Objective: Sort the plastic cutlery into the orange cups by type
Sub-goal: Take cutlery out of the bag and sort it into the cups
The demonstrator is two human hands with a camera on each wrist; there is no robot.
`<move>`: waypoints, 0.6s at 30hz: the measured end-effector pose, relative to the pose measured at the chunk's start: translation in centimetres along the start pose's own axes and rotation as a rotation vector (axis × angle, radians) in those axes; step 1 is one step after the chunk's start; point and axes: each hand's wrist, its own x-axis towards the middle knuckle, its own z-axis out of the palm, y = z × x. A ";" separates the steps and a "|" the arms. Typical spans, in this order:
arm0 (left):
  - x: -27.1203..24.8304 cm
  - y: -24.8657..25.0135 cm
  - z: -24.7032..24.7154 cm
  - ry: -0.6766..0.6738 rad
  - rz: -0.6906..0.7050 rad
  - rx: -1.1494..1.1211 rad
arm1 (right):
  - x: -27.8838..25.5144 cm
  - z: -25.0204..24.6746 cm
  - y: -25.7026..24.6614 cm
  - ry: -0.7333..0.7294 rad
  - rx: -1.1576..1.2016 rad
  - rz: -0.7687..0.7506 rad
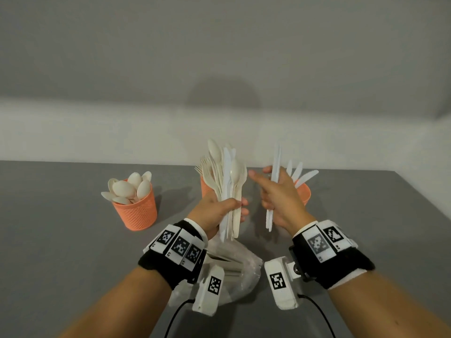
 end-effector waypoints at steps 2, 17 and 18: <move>0.1 -0.2 0.0 0.043 0.024 0.013 | -0.5 0.7 -0.5 -0.018 -0.139 -0.157; -0.5 -0.5 0.5 -0.023 0.161 0.013 | -0.4 2.5 0.3 -0.128 -0.473 -0.068; -0.5 -0.4 0.5 -0.010 0.129 -0.015 | -0.3 2.4 0.5 -0.130 -0.444 -0.042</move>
